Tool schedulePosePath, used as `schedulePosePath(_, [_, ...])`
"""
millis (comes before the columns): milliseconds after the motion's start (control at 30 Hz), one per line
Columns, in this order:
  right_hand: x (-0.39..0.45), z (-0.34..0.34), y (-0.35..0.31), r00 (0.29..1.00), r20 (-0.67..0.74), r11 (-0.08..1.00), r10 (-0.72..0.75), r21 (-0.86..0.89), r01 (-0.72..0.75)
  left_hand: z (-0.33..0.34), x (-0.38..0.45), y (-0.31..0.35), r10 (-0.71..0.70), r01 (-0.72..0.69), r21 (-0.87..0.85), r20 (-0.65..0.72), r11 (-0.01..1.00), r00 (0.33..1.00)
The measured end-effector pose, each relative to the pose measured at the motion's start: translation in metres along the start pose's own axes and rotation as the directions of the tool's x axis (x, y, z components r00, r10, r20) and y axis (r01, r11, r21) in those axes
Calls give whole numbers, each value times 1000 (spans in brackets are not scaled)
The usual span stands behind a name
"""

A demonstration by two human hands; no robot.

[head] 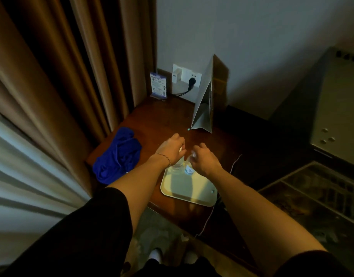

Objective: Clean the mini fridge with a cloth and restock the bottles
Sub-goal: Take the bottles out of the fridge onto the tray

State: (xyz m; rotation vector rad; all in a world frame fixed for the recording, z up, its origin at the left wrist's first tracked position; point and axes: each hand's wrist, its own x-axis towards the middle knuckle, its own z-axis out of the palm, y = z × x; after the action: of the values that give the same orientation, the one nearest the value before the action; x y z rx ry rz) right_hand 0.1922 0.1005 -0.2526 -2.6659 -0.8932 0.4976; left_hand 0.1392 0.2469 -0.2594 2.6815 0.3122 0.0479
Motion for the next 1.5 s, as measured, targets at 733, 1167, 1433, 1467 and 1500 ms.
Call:
schedulePosePath(733, [6, 3, -12, 993, 0, 993, 118, 15, -118, -2, 1, -10, -35, 24, 125, 90, 992, 995])
schedulePosePath(1167, [-64, -2, -15, 966, -169, 980, 195, 3, -197, -12, -41, 14, 72, -30, 248, -163, 968, 984])
schedulePosePath(1433, [-137, 7, 4, 974, -59, 975, 220, 38, -218, 5, -103, 57, 155, -129, 280, -73, 951, 985])
schedulePosePath(1467, [-150, 6, 9, 977, -56, 979, 204, 27, -203, 9, -111, 64, 152, -132, 263, -56, 956, 987])
schedulePosePath(1500, [-162, 3, 15, 979, -56, 981, 195, 22, -194, 13, -118, 71, 150, -138, 245, -30, 960, 988])
